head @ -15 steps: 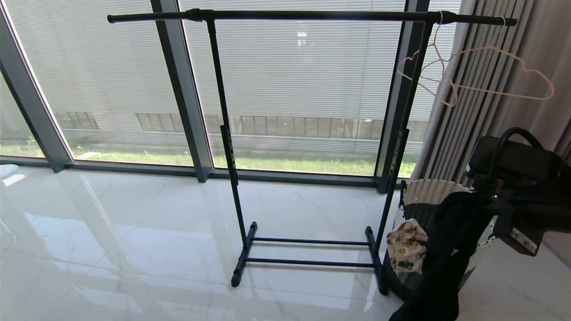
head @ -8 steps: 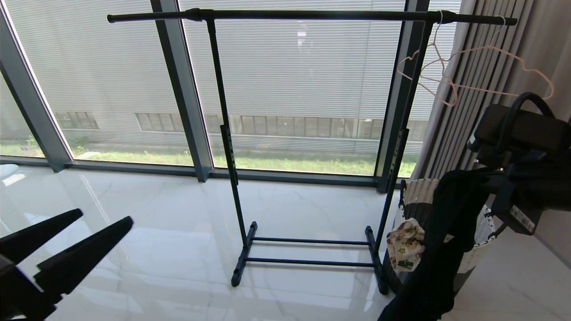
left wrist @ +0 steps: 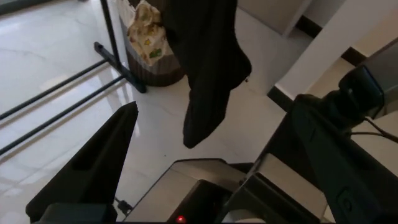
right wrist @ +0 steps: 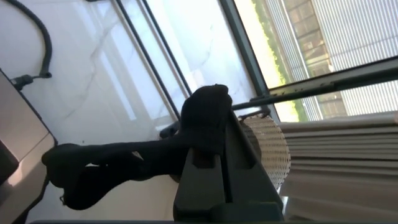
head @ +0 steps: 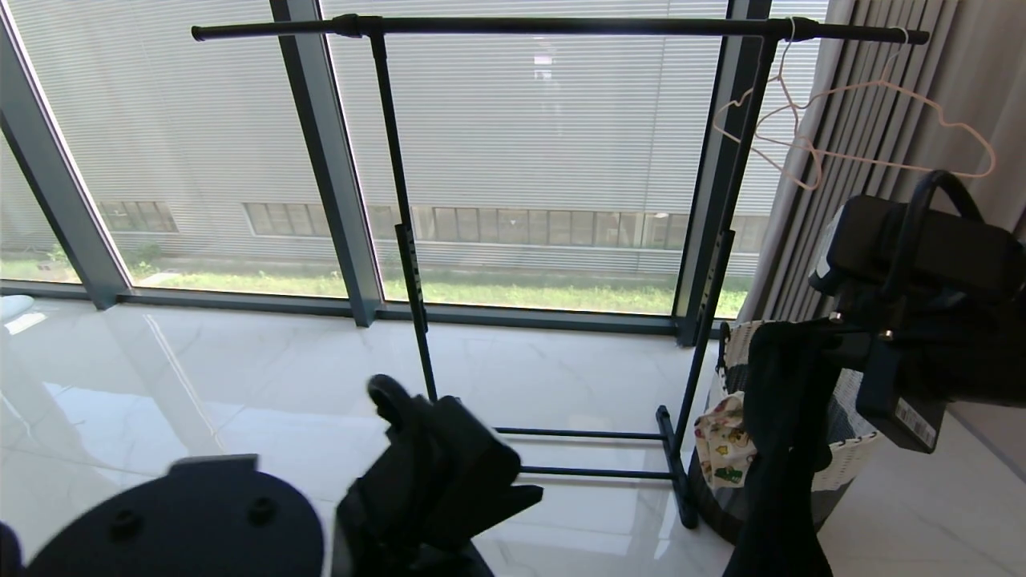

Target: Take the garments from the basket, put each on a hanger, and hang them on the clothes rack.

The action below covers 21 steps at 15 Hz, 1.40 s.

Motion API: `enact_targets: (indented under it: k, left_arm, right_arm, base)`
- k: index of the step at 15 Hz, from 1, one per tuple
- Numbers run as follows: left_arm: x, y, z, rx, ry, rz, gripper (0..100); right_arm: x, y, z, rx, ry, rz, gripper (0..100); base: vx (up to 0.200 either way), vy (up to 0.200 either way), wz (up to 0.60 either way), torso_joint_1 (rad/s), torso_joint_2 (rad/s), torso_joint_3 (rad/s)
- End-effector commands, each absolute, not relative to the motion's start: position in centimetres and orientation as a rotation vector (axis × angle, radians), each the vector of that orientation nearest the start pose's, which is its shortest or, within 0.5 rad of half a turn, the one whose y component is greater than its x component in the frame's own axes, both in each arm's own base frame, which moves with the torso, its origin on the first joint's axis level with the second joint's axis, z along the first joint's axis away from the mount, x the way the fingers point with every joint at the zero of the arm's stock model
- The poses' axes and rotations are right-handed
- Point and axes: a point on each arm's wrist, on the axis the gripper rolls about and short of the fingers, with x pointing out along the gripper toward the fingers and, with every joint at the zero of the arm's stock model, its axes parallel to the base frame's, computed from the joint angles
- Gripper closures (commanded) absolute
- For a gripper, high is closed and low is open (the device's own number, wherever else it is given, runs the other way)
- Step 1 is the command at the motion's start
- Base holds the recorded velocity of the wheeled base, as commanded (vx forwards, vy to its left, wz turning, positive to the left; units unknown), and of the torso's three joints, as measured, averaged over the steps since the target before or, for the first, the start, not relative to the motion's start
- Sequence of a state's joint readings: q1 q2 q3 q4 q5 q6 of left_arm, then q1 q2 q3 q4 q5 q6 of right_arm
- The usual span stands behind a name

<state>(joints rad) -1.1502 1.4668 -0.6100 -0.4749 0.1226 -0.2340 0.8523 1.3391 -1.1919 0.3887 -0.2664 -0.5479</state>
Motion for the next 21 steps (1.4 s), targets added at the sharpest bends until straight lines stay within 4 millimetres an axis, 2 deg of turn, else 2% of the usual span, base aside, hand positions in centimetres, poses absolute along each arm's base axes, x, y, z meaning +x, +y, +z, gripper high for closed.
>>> enact_targets:
  k: [1,3,6,9,11,13,15,19,20,21]
  left_arm:
    - [10.3,-27.9,15.8,0.029,0.526,-1.010,0]
    - [11.9,-30.3,15.2,0.008,0.536,-0.985,0]
    - [15.1,-32.3,14.3,-0.009,0.534,-0.928,0]
    - [19.2,-32.4,12.8,-0.015,0.547,-0.829,0]
    - [20.6,-32.0,11.5,-0.006,0.572,-0.783,0]
    - [21.3,-32.1,9.6,0.019,0.614,-0.760,0]
    - [21.3,-32.3,8.7,0.034,0.636,-0.755,0]
    - [21.4,-32.3,8.5,0.042,0.635,-0.755,0]
    - [21.4,-32.4,8.6,0.039,0.631,-0.755,100]
    - [21.4,-32.4,8.7,0.039,0.629,-0.754,100]
  right_arm:
    - [13.7,15.5,28.8,-0.816,0.294,0.715,100]
    - [13.5,15.3,28.9,-0.813,0.288,0.717,100]
    - [13.3,15.4,29.0,-0.811,0.280,0.721,100]
    - [12.9,15.5,29.2,-0.812,0.268,0.737,100]
    - [12.9,15.5,29.2,-0.811,0.265,0.740,100]
    - [12.6,15.7,29.1,-0.816,0.261,0.756,100]
    - [12.6,15.8,29.1,-0.820,0.260,0.762,100]
    - [12.5,15.8,29.2,-0.818,0.257,0.760,100]
    - [12.5,15.8,29.2,-0.819,0.257,0.759,100]
    - [12.5,15.8,29.2,-0.817,0.258,0.758,100]
  base:
    - [0.000,0.000,0.00,0.000,0.00,0.000]
    - [0.000,0.000,0.00,0.000,0.00,0.000]
    - [0.000,0.000,0.00,0.000,0.00,0.000]
    - [0.000,0.000,0.00,0.000,0.00,0.000]
    - [0.000,0.000,0.00,0.000,0.00,0.000]
    - [0.000,0.000,0.00,0.000,0.00,0.000]
    - [0.000,0.000,0.00,0.000,0.00,0.000]
    - [0.000,0.000,0.00,0.000,0.00,0.000]
    - [0.000,0.000,0.00,0.000,0.00,0.000]
    - [0.000,0.000,0.00,0.000,0.00,0.000]
